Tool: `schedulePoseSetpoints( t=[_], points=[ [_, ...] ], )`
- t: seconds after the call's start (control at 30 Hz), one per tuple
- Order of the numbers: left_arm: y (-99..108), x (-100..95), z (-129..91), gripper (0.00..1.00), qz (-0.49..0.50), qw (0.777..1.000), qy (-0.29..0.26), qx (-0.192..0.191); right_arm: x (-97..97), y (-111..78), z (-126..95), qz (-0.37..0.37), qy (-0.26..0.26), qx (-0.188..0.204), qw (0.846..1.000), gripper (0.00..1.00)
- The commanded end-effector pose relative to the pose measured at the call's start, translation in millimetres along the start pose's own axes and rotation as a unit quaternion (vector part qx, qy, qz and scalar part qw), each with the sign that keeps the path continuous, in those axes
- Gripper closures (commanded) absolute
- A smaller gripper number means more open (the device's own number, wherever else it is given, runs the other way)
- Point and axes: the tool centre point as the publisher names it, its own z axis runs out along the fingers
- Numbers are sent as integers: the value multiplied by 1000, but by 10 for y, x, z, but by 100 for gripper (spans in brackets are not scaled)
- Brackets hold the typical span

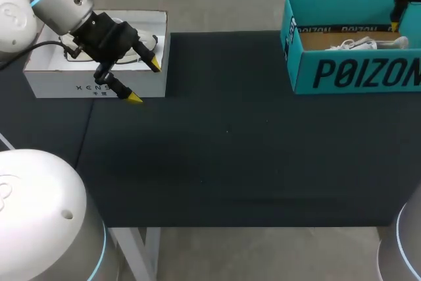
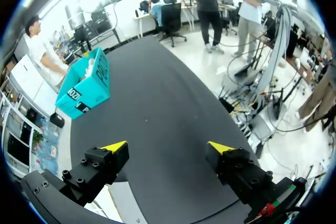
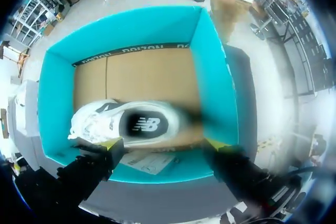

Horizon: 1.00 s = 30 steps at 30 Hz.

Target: Take the shoe out of the shoebox, open the shoe tongue, remove and reinsert the insole, then place the shoe into the shoebox

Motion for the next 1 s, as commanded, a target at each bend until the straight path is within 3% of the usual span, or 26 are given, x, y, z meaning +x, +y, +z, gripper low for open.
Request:
schedulePoseSetpoints(
  t=[0.03,0.17,0.37,0.9,0.93,1.0],
  points=[
    [1,0,-1,0,0,1000,1,-1,125,-198,-351,-7,-8,-22,1000,0],
    [1,0,-1,0,0,1000,1,-1,223,-344,-524,-11,-10,-25,1000,0],
    [1,0,-1,0,0,1000,1,-1,364,-608,-550,5,4,-26,1000,0],
    [1,0,-1,0,0,1000,1,-1,364,-608,-550,5,4,-26,1000,0],
    [37,-56,-76,0,13,999,14,-40,364,-608,-550,5,4,-26,1000,0],
    [94,-125,-240,0,63,996,21,-66,364,-608,-550,5,4,-26,1000,0]
  ],
)
